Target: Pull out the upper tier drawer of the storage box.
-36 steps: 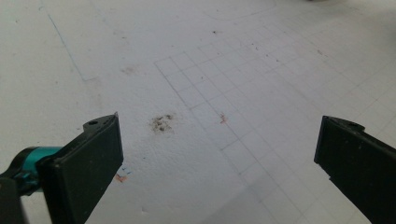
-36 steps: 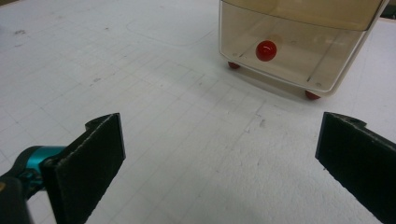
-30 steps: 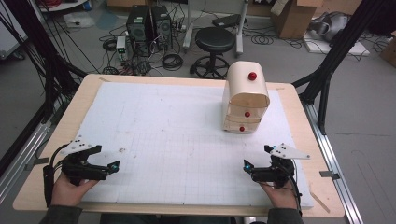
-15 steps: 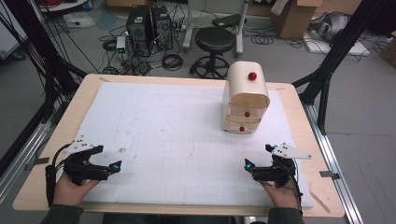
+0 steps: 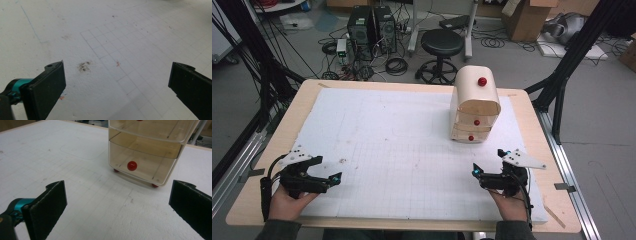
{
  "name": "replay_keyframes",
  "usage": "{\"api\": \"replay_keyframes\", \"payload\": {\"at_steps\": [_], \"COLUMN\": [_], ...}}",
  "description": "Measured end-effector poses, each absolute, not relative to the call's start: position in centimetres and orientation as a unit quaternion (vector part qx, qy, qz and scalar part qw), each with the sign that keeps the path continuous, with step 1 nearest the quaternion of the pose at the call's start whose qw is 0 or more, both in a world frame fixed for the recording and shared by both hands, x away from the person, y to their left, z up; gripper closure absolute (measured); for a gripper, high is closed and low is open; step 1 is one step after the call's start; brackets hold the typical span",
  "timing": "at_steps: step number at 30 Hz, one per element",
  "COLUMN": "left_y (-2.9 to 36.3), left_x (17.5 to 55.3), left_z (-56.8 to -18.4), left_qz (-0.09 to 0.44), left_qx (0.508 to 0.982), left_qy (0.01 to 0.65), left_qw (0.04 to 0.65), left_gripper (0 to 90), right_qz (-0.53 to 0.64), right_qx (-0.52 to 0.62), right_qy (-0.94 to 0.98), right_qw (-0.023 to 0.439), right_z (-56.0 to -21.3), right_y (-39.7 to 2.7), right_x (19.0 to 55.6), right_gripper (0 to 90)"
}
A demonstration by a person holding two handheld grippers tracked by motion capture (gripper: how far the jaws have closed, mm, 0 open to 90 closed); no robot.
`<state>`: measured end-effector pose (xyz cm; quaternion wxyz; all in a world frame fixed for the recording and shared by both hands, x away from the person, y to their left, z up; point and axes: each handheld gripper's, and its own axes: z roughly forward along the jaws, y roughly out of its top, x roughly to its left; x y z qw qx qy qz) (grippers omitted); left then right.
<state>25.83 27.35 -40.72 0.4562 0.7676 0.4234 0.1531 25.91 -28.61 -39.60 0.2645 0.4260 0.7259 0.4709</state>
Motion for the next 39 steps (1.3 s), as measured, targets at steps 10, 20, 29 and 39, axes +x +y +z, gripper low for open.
{"api": "replay_keyframes", "payload": {"at_steps": [10,20,29,39], "left_y": [27.3,27.5,27.6,27.5], "left_x": [25.8,25.7,25.7,25.7], "left_z": [-40.7,-40.8,-40.8,-40.8], "left_qz": [0.153,0.152,0.154,0.154], "left_qx": [0.768,0.765,0.765,0.766], "left_qy": [0.424,0.427,0.429,0.428], "left_qw": [0.455,0.457,0.454,0.455], "left_gripper": [1.7,1.7,1.7,1.8], "right_qz": [0.46,0.456,0.441,0.452], "right_qx": [0.433,0.446,0.472,0.487], "right_qy": [0.714,0.7,0.67,0.63], "right_qw": [0.301,0.321,0.365,0.402], "right_z": [-38.8,-38.5,-38.6,-38.0], "right_y": [-27.0,-24.9,-24.0,-23.2], "right_x": [26.2,27.3,28.4,29.2], "right_gripper": [0.4,0.5,6.1,17.2]}}
